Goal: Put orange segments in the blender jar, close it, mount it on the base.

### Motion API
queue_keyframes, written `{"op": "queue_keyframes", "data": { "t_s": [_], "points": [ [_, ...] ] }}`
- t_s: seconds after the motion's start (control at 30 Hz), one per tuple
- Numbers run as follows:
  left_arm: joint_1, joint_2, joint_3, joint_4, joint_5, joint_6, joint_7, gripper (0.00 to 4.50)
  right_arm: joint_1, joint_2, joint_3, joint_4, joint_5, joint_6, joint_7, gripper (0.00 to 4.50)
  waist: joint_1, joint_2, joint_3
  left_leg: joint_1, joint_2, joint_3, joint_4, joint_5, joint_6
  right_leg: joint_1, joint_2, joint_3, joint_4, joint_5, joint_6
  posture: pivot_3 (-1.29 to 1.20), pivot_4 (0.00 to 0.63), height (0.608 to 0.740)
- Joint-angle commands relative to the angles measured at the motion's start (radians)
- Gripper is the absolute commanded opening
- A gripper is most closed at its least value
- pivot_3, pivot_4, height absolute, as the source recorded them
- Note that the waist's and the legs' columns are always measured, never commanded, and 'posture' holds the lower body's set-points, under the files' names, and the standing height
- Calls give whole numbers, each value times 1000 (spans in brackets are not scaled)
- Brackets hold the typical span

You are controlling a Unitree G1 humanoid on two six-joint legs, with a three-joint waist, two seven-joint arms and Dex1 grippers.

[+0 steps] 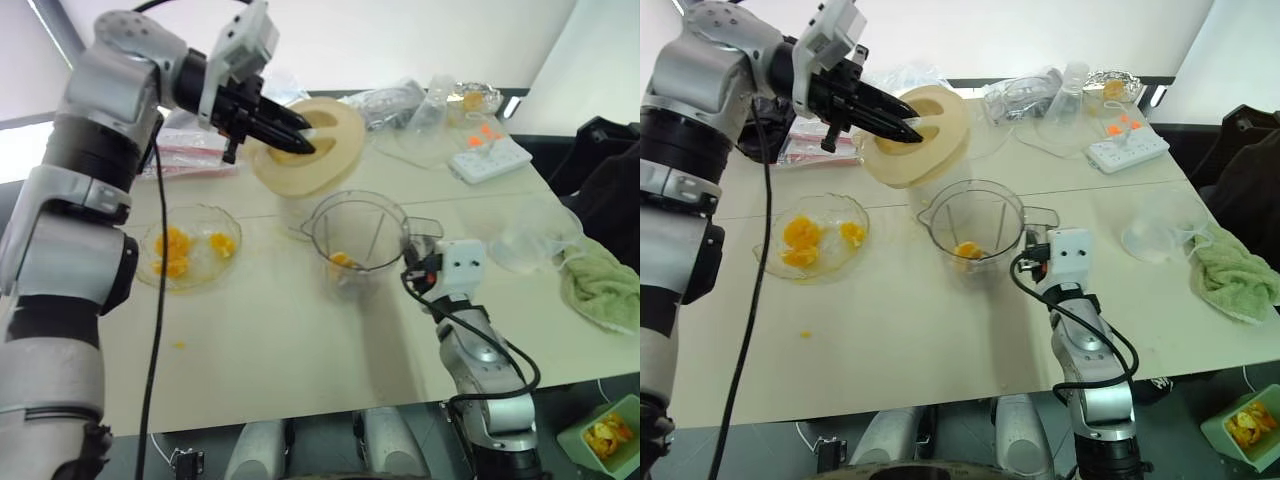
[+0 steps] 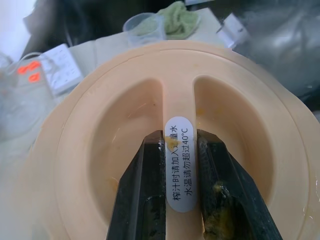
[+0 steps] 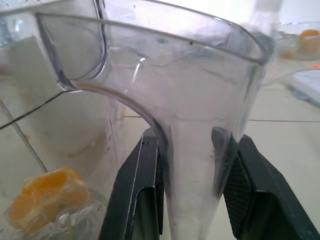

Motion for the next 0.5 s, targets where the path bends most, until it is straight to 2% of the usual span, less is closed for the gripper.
{"op": "queue_keyframes", "data": {
  "t_s": [0.03, 0.2, 0.5],
  "points": [
    [10, -6, -30, -51, -41, -1, -3, 284, -40, 4, 15, -7, 11, -34, 27, 970, 1, 0, 0, 0, 0, 0, 0, 0, 0, 0, 0, 0, 0, 0, 0, 0, 150, 740],
    [41, -79, -37, -57, -8, 6, -3, 284, -58, 9, 29, 14, 3, -35, 41, 970, 8, 0, 0, 0, 0, 0, 1, 0, 0, 0, 0, 0, 0, 0, 0, 0, 150, 740],
    [67, -214, 10, -76, 53, 150, -3, 284, -62, 17, 41, 32, -11, -44, 36, 970, 4, 0, 0, 0, -1, 0, 1, 0, 0, 0, 0, 0, 0, 0, 0, 0, 150, 740]
  ]
}}
